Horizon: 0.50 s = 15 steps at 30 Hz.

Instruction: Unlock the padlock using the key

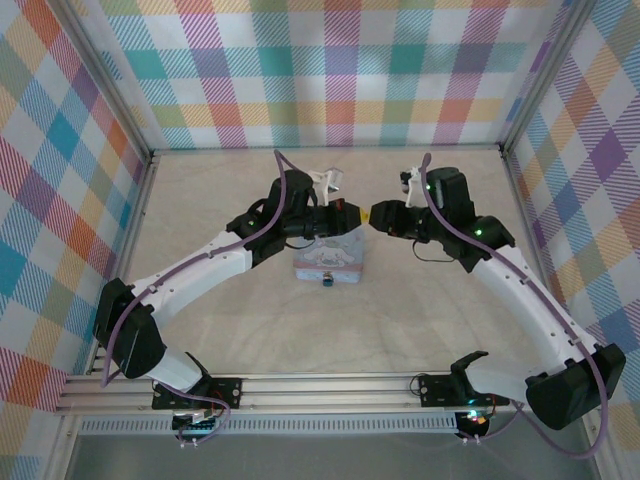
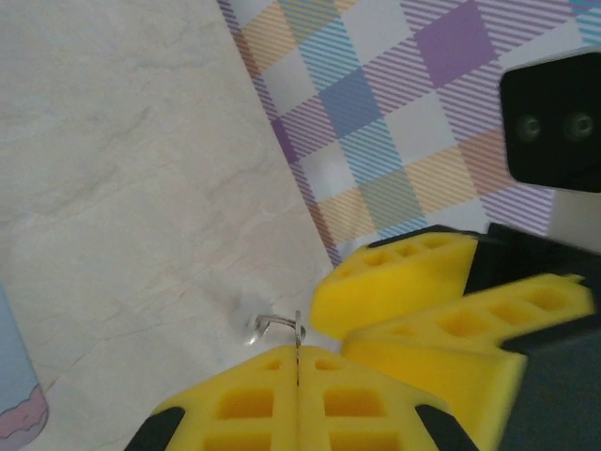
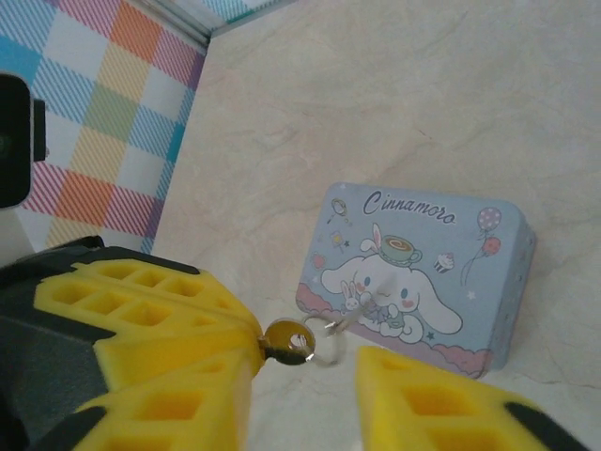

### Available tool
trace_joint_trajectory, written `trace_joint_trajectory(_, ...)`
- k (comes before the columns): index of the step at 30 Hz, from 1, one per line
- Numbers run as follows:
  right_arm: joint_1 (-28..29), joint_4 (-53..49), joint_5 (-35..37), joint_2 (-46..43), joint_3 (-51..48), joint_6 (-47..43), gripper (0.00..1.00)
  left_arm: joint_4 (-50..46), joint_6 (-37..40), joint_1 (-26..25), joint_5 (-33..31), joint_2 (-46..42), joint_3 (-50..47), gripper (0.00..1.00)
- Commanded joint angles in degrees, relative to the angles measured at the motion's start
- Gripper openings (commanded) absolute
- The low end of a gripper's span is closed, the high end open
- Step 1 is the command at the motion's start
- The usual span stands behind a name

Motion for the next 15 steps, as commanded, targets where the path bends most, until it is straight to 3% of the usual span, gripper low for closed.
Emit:
trace_joint_trajectory(1,-1.1,0.7,0.1,-3.2,-1.7,-0.7,0.49,-6.7,4.7,-0.4,-0.1,-1.7,4.4,0.0)
trace_joint_trajectory(4,-4.4,3.1,-4.6,-5.7,-5.0,0.0,0.55,-15.1,8.7,0.1,2.2,-1.1,7.9,0.0)
trace_joint_trajectory(7,-7.8,8.3,-13.7,-7.3,-8.9,0.8,0.57,-22.7,12.9,0.8,4.9,-0.1,11.7,0.0)
trace_joint_trajectory(15,-9.7,22.5,-22.5,-11.4,-18.9,2.9,0.63,-30.4,18.4,2.6,16.9,2.1,16.3,0.0)
